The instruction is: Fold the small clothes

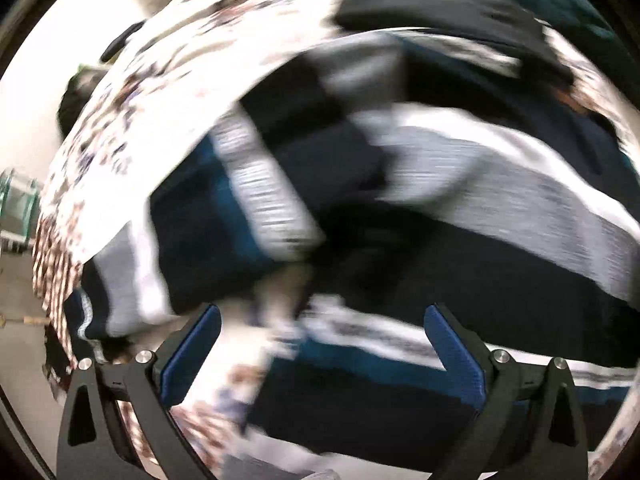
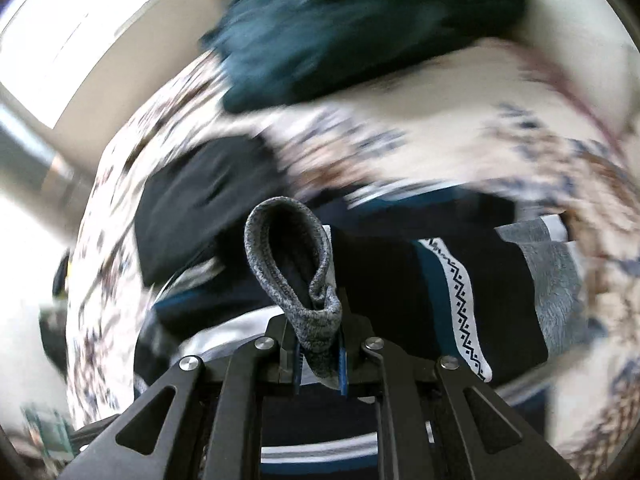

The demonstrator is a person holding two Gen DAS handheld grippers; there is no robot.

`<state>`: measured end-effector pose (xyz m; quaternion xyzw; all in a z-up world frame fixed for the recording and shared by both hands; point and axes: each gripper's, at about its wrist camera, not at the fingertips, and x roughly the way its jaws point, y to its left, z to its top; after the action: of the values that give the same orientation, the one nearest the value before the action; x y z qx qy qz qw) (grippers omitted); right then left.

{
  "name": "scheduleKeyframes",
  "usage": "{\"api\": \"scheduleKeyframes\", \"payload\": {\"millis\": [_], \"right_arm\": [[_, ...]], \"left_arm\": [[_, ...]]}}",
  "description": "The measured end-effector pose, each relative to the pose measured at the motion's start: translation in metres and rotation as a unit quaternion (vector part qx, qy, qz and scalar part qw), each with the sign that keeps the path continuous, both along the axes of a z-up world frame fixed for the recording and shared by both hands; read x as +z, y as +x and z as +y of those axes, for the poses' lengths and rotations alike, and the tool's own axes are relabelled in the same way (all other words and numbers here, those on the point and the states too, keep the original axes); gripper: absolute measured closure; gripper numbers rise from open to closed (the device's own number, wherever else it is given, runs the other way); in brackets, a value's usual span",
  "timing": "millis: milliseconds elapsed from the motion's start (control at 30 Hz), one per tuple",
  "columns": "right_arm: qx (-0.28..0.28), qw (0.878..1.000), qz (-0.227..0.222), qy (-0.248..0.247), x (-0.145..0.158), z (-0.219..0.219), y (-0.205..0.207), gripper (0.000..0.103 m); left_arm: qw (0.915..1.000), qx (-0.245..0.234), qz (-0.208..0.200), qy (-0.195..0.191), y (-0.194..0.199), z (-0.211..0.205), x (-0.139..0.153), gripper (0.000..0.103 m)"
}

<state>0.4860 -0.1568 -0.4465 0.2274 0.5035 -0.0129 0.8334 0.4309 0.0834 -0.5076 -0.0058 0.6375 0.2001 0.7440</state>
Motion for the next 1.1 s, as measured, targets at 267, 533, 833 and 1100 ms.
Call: {"api": "scheduleKeyframes", "payload": {"millis": [267, 533, 833, 1100], "right_arm": [[0.104, 0.991, 0.056, -0.061, -0.075, 0.181, 0.022, 0.09], [0.14, 0.98, 0.132, -0.049, -0.099, 0.195, 0.021, 0.079], [0.066, 0.984, 0.134, -0.093, -0.047, 0.096, -0.037, 0.022], [0.024, 0.971, 0.186, -0.149, -0.055, 0.06, -0.053, 0.022]], "left_arm": [[0.9981, 0.059, 0.003, -0.017, -0.025, 0.084, -0.02, 0.0], [0.9956, 0.077, -0.015, -0.052, -0.049, 0.11, -0.002, 0.0], [0.9419, 0.281, -0.035, -0.18, -0.173, 0.201, 0.023, 0.0], [0.817, 0.517, -0.12, -0.226, -0.255, 0.305, -0.027, 0.019]]}}
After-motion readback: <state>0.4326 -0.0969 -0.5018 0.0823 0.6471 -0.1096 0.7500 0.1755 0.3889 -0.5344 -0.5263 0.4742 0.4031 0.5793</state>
